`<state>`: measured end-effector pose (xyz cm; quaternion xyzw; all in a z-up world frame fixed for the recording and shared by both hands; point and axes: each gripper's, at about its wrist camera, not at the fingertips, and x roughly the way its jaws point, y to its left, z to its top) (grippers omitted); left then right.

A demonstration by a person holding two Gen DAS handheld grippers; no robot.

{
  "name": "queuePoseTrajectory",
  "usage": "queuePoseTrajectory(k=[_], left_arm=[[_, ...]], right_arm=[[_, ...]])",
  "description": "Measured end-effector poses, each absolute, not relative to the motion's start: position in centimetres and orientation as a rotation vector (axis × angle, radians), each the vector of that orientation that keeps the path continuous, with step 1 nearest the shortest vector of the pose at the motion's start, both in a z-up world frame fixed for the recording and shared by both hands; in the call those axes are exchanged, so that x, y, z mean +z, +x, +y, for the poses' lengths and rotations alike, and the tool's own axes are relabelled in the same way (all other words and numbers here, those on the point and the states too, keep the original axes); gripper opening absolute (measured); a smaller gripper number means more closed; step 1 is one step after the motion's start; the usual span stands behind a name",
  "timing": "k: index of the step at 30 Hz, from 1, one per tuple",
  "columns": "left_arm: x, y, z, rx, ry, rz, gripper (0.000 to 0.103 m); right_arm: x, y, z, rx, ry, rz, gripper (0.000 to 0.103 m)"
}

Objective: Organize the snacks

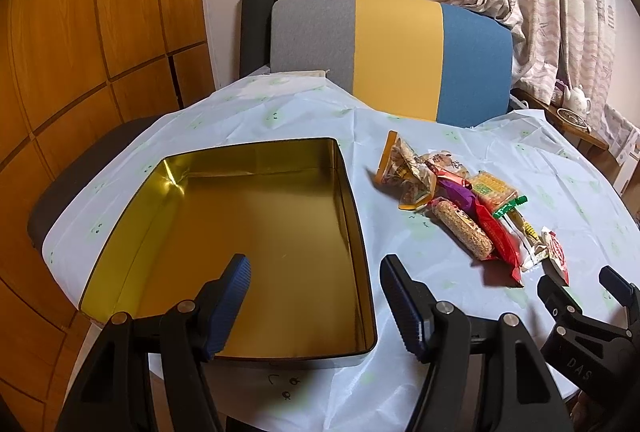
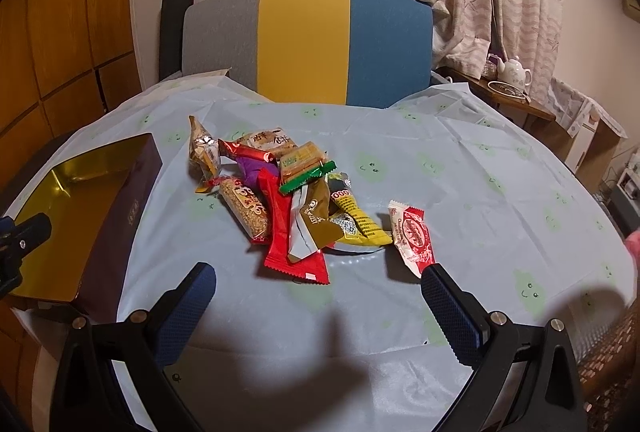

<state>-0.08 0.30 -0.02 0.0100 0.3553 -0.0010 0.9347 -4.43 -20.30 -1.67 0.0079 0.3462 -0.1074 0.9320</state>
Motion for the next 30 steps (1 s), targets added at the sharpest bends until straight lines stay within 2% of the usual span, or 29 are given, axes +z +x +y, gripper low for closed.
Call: queuePoseTrajectory(k=[30], left_arm=[[-0.2,0.2,-0.6,-0.055,0.039,0.741,0.068]], right_arm=[[-0.4,-3.6,-22.9,-0.240,0.039,0.696,0.103]])
